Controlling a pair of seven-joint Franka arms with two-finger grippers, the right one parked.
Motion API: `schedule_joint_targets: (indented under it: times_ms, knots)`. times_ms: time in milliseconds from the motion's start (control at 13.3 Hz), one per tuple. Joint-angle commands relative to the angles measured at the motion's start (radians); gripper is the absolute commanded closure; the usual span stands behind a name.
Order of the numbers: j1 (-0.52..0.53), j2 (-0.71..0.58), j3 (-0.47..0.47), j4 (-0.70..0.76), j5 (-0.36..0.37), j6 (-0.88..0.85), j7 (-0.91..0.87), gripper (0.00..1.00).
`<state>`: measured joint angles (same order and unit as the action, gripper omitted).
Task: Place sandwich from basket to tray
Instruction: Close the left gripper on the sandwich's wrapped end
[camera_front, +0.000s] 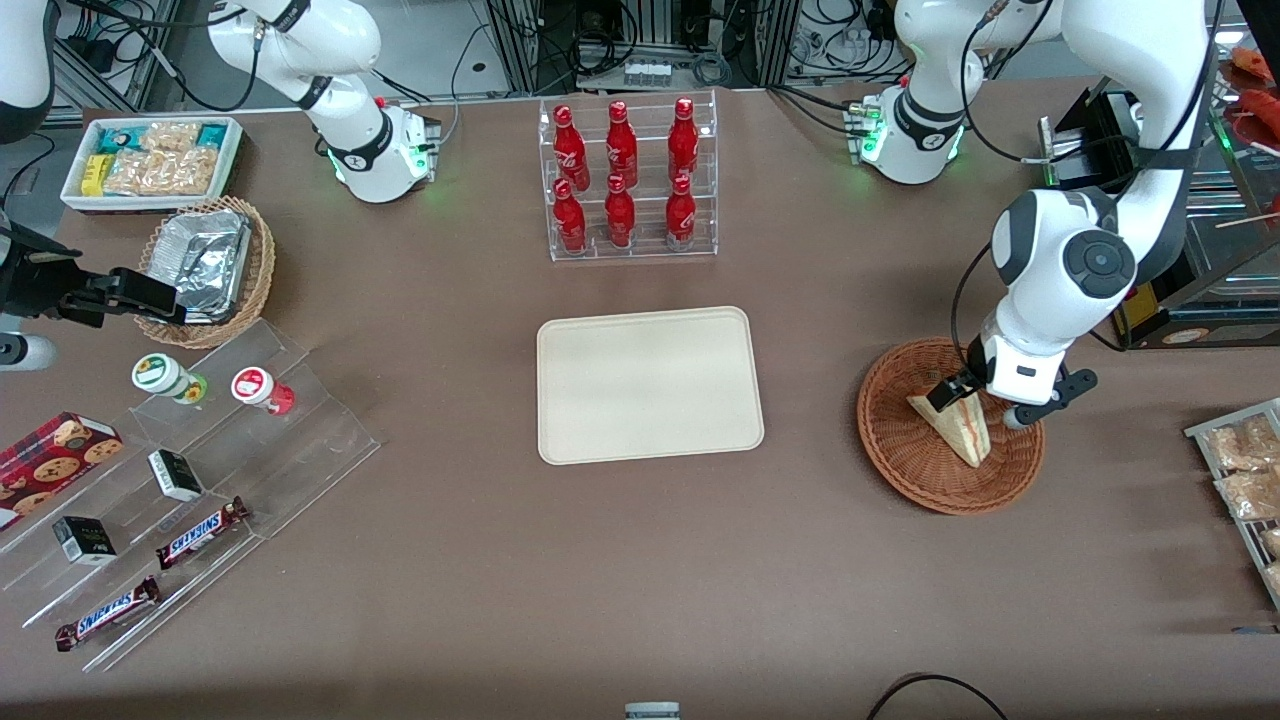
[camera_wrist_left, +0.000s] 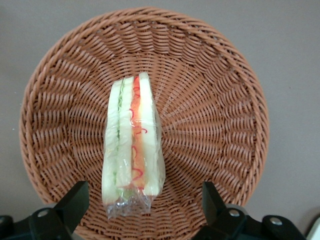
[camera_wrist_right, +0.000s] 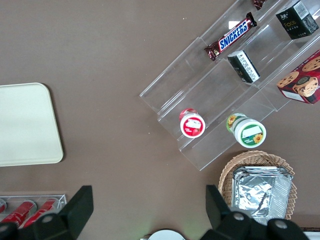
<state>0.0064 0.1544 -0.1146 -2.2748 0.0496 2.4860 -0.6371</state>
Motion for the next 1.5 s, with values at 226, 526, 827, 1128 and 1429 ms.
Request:
schedule_joint_targets:
  times_ms: [226, 526, 827, 1128, 1429]
  knots:
    - [0.018, 0.051, 0.009, -0.032, 0.013, 0.1, -0.024, 0.0]
    - [0.026, 0.076, 0.009, -0.032, 0.012, 0.122, -0.024, 0.0]
    - [0.026, 0.077, 0.009, -0.032, 0.013, 0.12, -0.053, 0.84]
    - [0.023, 0.048, 0.007, -0.023, 0.013, 0.087, -0.062, 1.0]
    - [-0.011, -0.073, -0.002, 0.009, 0.015, -0.079, -0.058, 1.0]
